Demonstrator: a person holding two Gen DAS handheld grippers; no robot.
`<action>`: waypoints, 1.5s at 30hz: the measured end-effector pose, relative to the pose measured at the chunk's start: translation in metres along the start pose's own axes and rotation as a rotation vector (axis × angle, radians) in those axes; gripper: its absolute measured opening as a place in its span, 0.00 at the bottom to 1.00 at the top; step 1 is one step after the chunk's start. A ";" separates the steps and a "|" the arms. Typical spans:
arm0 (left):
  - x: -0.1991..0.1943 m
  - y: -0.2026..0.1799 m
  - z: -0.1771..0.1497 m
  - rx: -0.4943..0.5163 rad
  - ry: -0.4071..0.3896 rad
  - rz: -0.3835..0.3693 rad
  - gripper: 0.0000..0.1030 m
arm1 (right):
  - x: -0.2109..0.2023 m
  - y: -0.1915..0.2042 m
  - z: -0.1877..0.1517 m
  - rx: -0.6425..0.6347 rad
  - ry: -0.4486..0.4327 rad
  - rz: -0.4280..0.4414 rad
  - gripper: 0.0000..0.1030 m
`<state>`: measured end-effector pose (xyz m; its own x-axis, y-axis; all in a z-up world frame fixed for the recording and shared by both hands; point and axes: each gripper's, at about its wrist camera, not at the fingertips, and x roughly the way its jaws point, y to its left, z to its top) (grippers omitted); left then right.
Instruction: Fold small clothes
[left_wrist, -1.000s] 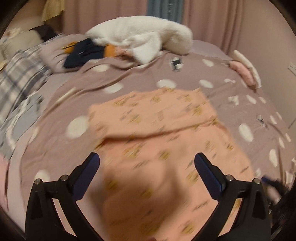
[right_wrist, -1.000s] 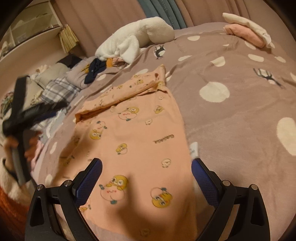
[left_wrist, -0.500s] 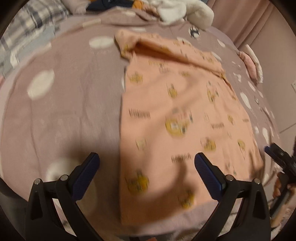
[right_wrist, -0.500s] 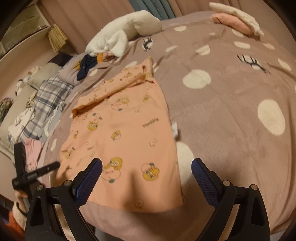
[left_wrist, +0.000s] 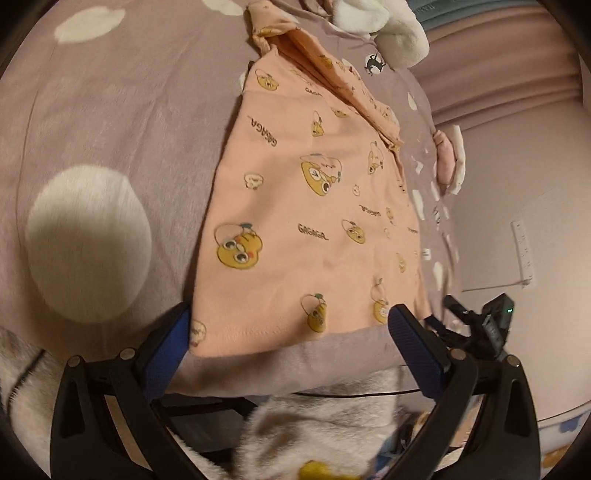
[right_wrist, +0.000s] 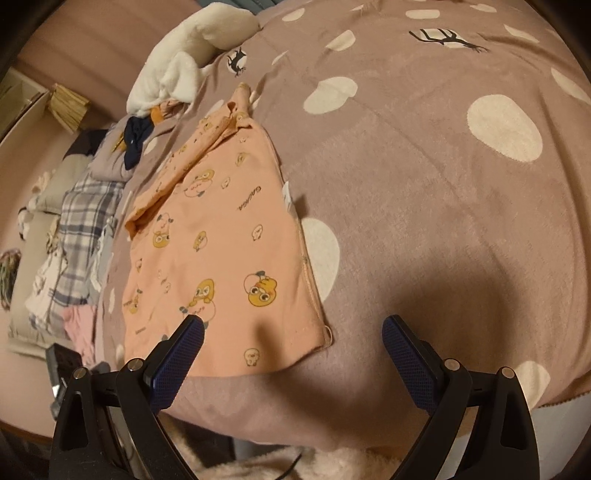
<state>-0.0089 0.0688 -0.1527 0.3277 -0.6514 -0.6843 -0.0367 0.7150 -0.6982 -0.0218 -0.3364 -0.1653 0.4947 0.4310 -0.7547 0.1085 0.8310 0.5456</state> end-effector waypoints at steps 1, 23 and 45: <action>0.003 -0.002 0.000 -0.001 0.028 -0.021 0.99 | 0.001 0.001 -0.001 -0.004 0.006 -0.003 0.94; 0.011 -0.013 0.006 0.074 -0.028 0.184 0.70 | 0.007 -0.018 -0.003 0.197 0.005 0.226 0.94; 0.009 -0.008 0.004 0.025 -0.060 0.353 0.10 | 0.013 -0.033 -0.010 0.231 0.060 0.179 0.28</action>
<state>-0.0022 0.0588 -0.1525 0.3543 -0.3476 -0.8682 -0.1349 0.8997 -0.4152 -0.0277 -0.3548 -0.1963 0.4723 0.5892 -0.6555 0.2210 0.6408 0.7352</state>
